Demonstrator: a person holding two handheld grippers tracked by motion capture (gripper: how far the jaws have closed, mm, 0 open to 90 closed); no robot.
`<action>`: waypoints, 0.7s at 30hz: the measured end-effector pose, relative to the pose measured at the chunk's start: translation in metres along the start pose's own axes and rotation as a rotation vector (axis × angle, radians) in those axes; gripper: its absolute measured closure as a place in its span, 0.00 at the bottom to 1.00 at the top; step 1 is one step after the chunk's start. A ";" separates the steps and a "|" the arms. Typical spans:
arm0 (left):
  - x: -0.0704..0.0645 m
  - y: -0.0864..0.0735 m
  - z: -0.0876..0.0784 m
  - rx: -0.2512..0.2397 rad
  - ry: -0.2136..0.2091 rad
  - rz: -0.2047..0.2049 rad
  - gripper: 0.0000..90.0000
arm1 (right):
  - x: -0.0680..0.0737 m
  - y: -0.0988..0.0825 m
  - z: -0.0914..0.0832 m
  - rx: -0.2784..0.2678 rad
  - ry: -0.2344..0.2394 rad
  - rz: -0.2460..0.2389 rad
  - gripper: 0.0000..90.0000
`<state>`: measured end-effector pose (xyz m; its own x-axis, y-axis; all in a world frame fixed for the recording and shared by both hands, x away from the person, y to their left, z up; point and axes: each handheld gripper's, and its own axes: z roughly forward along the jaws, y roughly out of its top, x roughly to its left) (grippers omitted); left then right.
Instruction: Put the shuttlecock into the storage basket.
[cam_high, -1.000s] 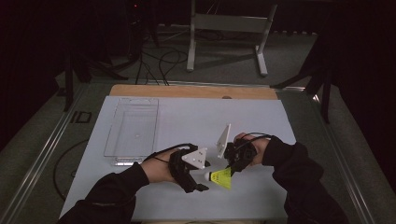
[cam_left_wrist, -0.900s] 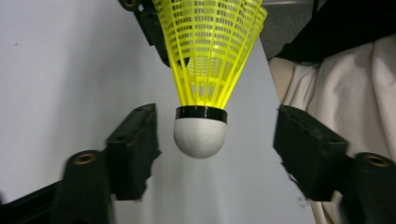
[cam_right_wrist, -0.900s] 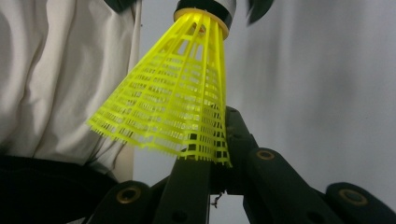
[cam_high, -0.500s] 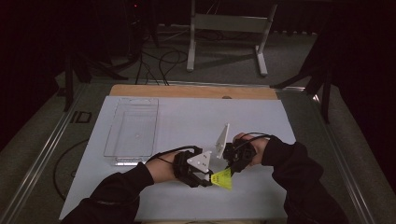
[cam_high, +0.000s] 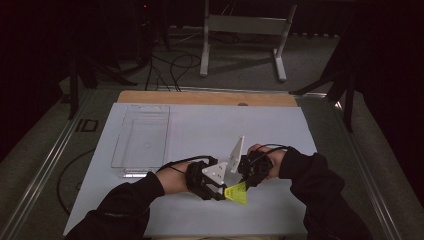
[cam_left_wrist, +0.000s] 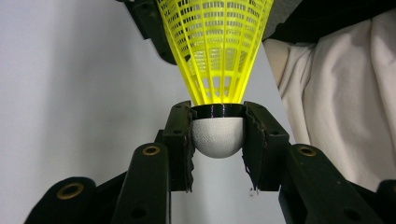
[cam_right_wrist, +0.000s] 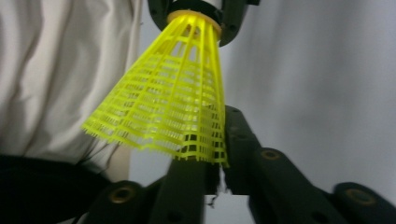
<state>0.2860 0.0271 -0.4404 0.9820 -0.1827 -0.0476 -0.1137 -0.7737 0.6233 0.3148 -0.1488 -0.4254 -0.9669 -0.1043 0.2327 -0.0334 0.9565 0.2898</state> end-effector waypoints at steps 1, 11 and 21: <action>0.000 0.000 -0.001 0.003 -0.008 -0.004 0.73 | 0.003 0.000 0.000 0.001 -0.030 0.004 0.82; -0.002 -0.004 -0.011 0.023 -0.030 -0.034 0.73 | 0.008 -0.005 -0.007 0.000 -0.166 0.063 0.51; -0.001 -0.019 -0.039 0.026 0.009 -0.083 0.73 | 0.012 -0.024 -0.020 -0.073 -0.244 0.145 0.23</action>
<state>0.2935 0.0655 -0.4221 0.9896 -0.1114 -0.0913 -0.0352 -0.8017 0.5967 0.3092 -0.1780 -0.4110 -0.9928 0.1090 0.0490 0.1192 0.9335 0.3381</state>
